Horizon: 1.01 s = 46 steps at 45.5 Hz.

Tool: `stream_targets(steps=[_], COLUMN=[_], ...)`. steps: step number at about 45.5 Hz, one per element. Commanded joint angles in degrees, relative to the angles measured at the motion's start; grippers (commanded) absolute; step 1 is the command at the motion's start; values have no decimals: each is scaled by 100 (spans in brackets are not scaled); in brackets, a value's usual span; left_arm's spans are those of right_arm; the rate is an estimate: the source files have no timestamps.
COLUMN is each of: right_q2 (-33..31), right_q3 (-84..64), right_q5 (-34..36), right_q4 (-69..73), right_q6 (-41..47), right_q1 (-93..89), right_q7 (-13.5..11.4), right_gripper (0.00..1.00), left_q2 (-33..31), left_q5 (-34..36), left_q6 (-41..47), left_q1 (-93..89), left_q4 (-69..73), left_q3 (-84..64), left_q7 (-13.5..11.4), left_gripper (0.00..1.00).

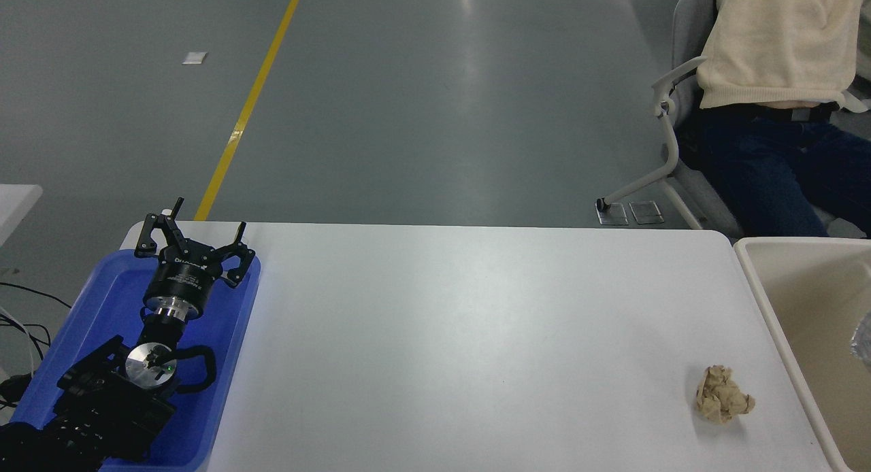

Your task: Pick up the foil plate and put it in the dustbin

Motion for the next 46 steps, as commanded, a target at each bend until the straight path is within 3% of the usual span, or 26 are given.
stream_targets(steps=[1,6,10,15,27,31,46], right_q2=[7,-19,-46,-247,-1908,-1979,-1874], right_q3=[7,24,94,130,-54,-589,-3947], right_q5=[0,9,9,0,-43,-61,-17], right_q4=[23,85,277,690,3537,3863,6438], right_q6=[-454,-446,-437,-437,-428,-428,-182], right_q1=[-37,24,190,481,1921,2300,5366], right_q7=[2,2,2,2,11,11,11], right_gripper=[81,83,94,94,94,99,100], left_q2=[0,0,0,0,0,0,0], left_q5=[0,0,0,0,0,0,0], left_q6=[0,0,0,0,0,0,0], left_q1=[0,0,0,0,0,0,0], left_q4=[-2,-2,-2,-2,6,-2,6], left_q3=[0,0,0,0,0,0,0], left_q7=[0,0,0,0,0,9,17], left_gripper=[100,100,100,100,100,100,100])
